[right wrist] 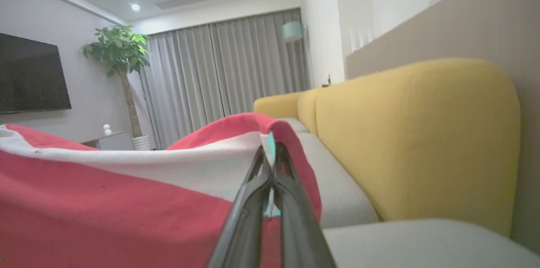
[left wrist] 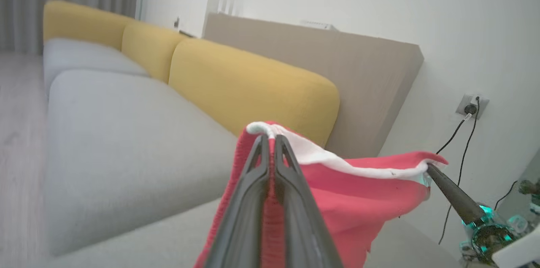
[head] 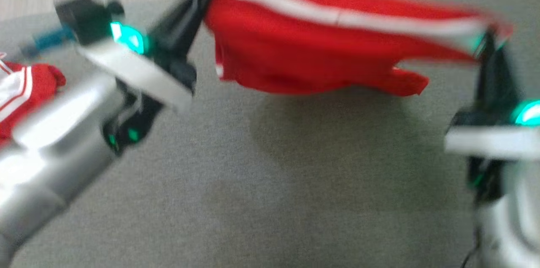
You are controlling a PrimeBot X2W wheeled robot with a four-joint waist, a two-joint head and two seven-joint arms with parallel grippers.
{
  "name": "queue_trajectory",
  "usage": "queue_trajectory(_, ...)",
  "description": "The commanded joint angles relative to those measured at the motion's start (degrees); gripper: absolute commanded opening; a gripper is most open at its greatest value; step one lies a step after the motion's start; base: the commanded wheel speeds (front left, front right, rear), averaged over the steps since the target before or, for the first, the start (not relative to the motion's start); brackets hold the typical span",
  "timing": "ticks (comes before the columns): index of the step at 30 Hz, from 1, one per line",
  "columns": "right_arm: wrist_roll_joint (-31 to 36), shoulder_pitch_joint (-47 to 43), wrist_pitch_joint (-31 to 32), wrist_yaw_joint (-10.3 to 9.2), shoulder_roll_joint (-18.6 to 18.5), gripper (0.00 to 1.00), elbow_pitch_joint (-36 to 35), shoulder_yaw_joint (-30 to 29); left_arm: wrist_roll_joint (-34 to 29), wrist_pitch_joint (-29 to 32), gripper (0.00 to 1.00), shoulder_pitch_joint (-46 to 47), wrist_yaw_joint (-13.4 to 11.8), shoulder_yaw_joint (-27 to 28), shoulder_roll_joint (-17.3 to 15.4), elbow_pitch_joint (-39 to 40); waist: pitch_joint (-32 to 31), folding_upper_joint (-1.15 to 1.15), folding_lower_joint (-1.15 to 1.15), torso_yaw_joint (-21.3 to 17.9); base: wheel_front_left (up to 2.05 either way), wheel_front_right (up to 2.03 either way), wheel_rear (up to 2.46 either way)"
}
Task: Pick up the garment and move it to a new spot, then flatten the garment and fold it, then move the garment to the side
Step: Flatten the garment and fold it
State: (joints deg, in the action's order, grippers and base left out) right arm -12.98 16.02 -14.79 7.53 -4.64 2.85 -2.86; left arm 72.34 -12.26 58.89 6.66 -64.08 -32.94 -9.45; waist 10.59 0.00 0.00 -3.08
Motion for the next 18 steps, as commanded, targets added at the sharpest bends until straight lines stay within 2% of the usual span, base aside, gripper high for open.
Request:
queue_trajectory(1, 0.11, 4.41, -0.21, -0.04, -1.62, 0.0, -1.67, 0.45, -0.62, -0.7, 0.0, 4.22, 0.3, 3.66, -1.47, 0.9, 1.56, 0.0, 0.0, 0.58, 0.0, 0.0, 0.0)
queue_trajectory(6, -0.66, 20.99, -0.12, -0.04, -8.87, 0.0, 5.09, -1.71, -6.75, -1.77, 0.0, 14.72, -0.18, 6.81, 2.96, -3.25, 7.63, 0.0, 0.0, 2.07, 0.0, 0.0, 0.0)
queue_trajectory(9, -0.02, 29.49, -0.16, -0.04, -11.12, 0.0, 8.17, -2.67, -11.13, -2.54, 0.0, 19.51, -0.15, 9.98, 6.2, -6.45, 10.89, 0.0, 0.0, 2.62, 0.0, 0.0, 0.0)
queue_trajectory(11, 0.84, 32.92, -0.18, -0.04, -11.92, 0.0, 8.95, -3.04, -13.85, -2.68, 0.0, 20.74, -0.08, 14.03, 8.64, -7.33, 12.7, 0.0, 0.0, 2.93, 0.0, 0.0, 0.0)
queue_trajectory(14, 1.51, 34.21, -0.19, -0.04, -11.93, 0.0, 9.58, -3.04, -19.21, -2.71, 0.0, 17.89, 0.2, 19.52, 11.53, -7.13, 14.38, 0.0, 0.0, 3.17, 0.0, 0.0, 0.0)
queue_trajectory(18, 1.21, 28.58, -0.19, -0.04, -10.57, 0.0, 11.31, -1.49, -25.54, -2.73, 0.0, 8.28, 0.65, 20.25, 12.4, -7.02, 14.29, 0.0, 0.0, 2.8, 0.0, 0.0, 0.0)
